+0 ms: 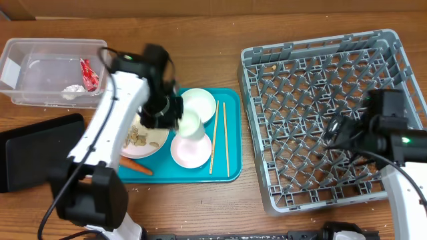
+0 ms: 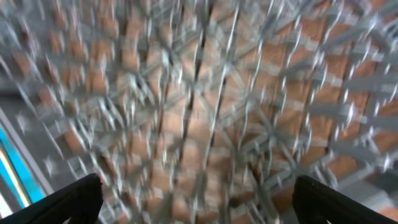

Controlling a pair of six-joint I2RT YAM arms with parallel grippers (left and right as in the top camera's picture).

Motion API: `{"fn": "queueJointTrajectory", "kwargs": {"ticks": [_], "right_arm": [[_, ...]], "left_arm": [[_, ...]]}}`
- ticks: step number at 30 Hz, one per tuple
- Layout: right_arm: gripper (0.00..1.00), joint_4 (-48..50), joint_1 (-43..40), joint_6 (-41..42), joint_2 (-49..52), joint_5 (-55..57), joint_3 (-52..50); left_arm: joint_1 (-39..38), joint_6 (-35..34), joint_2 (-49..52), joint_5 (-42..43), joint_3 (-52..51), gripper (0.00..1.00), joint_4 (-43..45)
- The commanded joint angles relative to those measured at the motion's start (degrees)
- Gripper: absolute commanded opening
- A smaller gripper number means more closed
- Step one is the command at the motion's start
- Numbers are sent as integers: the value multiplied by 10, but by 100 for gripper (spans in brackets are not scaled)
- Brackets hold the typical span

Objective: Sort waste into correct bins and load items into the dishwasher

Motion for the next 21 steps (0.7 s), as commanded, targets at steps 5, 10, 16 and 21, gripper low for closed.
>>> {"fn": "queueJointTrajectory", "kwargs": {"ticks": [5, 10, 16, 21], "right_arm": [[100, 63, -40, -209, 5, -454, 13], [100, 65, -10, -350, 21, -748, 13], [100, 93, 40, -349, 36, -757, 13], [100, 128, 65, -346, 37, -758, 13]], "left_arm": [[48, 103, -5, 435, 17, 4, 59], [18, 142, 9, 560, 17, 4, 61], [-45, 150, 12, 622, 17, 4, 82], [-89, 150, 12, 621, 17, 4, 82]]}}
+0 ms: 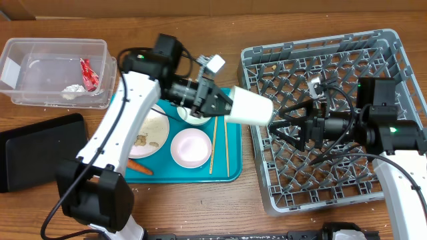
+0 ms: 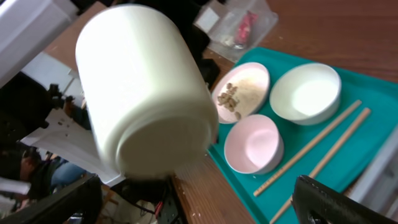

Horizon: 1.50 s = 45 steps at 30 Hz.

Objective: Sort waste into correct bins and load items into the dishwasher

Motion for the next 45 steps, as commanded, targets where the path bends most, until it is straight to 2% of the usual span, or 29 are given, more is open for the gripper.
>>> {"fn": "queueJointTrajectory", "kwargs": {"ticks": [1, 7, 13, 17, 30, 36, 39, 40, 42, 45], "right_arm": [[100, 16, 11, -15, 0, -33, 13], [99, 45, 23, -16, 0, -67, 13], [90, 53, 31, -16, 0, -107, 13], [78, 55, 35, -15, 0, -107, 13], [59, 60, 35, -16, 0, -107, 13], [53, 60, 35, -15, 0, -92, 13], [52, 60, 35, 7, 0, -41, 13], [52, 60, 35, 23, 0, -8, 13], [52, 60, 35, 57, 0, 71, 13], [50, 56, 35, 122, -1, 213, 15]], "left_arm": [[-21, 19, 7, 40, 7, 4, 2], [-41, 19, 7, 39, 7, 4, 3], [-41, 17, 7, 39, 7, 4, 14], [-41, 11, 7, 39, 7, 4, 21], [-41, 11, 7, 39, 7, 4, 21], [-41, 11, 7, 7, 7, 7, 21], [-41, 11, 7, -44, 7, 25, 10], [-40, 11, 7, -82, 7, 28, 2], [-37, 6, 5, -149, 7, 29, -4], [-25, -46, -2, -298, 8, 30, -9]]}}
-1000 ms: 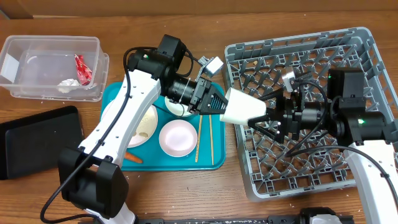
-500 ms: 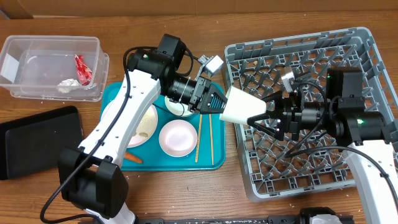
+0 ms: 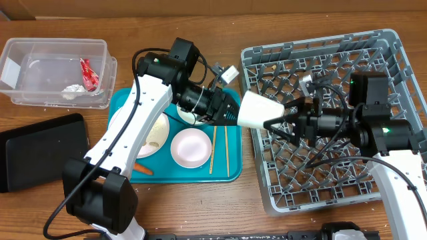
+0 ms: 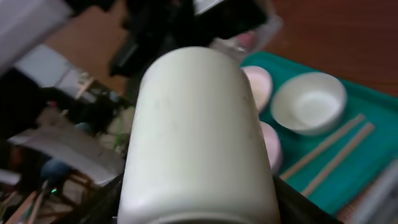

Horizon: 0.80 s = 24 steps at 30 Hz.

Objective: Sort waste into correct bins and load items into the dishwasher

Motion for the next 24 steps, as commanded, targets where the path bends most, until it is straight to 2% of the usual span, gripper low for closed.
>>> {"fn": "queueJointTrajectory", "kwargs": {"ticks": [1, 5, 6, 9, 11, 19, 24], "right_arm": [[50, -6, 2, 85, -1, 200, 18], [47, -64, -16, 147, -2, 363, 52], [43, -82, -27, 164, -2, 401, 64], [37, -137, -79, 183, -2, 466, 103], [37, -166, -131, 198, -2, 501, 128], [36, -231, -330, 212, 29, 651, 136], [34, -258, -408, 227, 86, 653, 136]], "left_arm": [[16, -60, -9, -225, 8, 31, -7], [44, -151, -32, -467, 8, 31, -28], [51, -170, -38, -517, 8, 31, -37], [72, -199, -52, -610, 8, 23, -64], [85, -200, -58, -623, 8, 19, -74], [93, -202, -59, -612, 8, 20, -76], [93, -202, -59, -612, 8, 21, -77]]}}
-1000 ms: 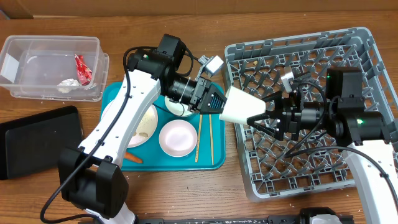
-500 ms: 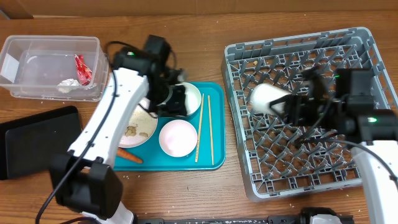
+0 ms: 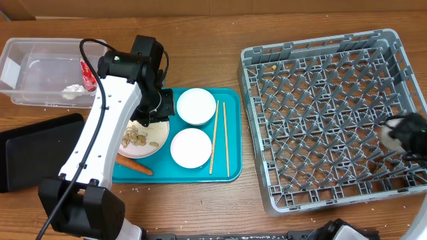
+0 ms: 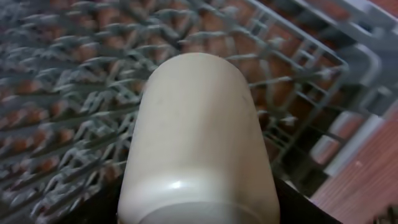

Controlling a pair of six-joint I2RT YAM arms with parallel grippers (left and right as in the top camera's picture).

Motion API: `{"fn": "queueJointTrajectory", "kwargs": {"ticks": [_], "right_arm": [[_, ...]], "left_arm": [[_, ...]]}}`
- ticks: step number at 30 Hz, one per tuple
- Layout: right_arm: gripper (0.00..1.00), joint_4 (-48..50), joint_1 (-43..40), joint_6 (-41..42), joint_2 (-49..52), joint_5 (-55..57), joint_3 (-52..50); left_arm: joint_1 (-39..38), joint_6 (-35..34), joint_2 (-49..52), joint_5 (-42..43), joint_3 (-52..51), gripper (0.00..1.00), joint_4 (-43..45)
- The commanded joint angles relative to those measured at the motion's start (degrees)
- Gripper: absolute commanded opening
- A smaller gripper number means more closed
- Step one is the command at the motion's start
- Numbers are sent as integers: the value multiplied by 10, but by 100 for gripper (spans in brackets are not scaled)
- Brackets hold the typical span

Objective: Sort waste into correct bins and load items into the dishwasher

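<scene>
A cream cup (image 4: 199, 137) fills the right wrist view, and my right gripper (image 4: 199, 208) is shut on it, dark fingers at both lower corners. Overhead, the cup (image 3: 389, 135) and right gripper (image 3: 400, 140) are blurred over the right side of the grey dish rack (image 3: 320, 120). My left gripper (image 3: 161, 107) hangs over the upper edge of the plate with food scraps (image 3: 143, 137) on the teal tray (image 3: 227, 175); its jaws are hidden from above. Two pale bowls (image 3: 195, 105) (image 3: 191, 147), chopsticks (image 3: 225, 137) and a carrot (image 3: 135, 165) also lie on the tray.
A clear plastic bin (image 3: 53, 97) at the far left holds a red wrapper (image 3: 89, 73) and a crumpled scrap. A black tray (image 3: 33, 150) lies in front of it. The rack's grid of upright pegs lies below the cup.
The cup was held between both grippers at the rack's left edge. Now the left gripper is off it and back over the plate, and the right gripper holds it over the rack's right side.
First my left gripper held the cup over the tray while the right was above the rack. Then the left held it out sideways toward the open right gripper. Then the right gripper was around it. Now the right alone holds it over the rack.
</scene>
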Motion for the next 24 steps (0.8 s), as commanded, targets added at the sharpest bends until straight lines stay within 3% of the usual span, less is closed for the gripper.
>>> {"fn": "queueJointTrajectory", "kwargs": {"ticks": [1, 13, 15, 18, 20, 24], "right_arm": [[34, -2, -32, 13, 34, 36, 12], [40, 20, -48, 13, 119, 35, 12], [53, 19, -48, 13, 120, 35, 12], [84, 15, -48, 13, 120, 32, 12], [91, 15, -48, 13, 119, 23, 12], [93, 15, -48, 13, 119, 17, 12]], "left_arm": [[-1, -8, -10, -11, 8, 21, -2], [-1, -8, -10, -11, 8, 22, -7], [-1, -8, -10, -11, 8, 22, -7], [-1, -7, -10, -11, 8, 23, -7], [-1, -8, -10, -11, 8, 26, -7], [-1, -8, -10, -11, 8, 35, -7]]}}
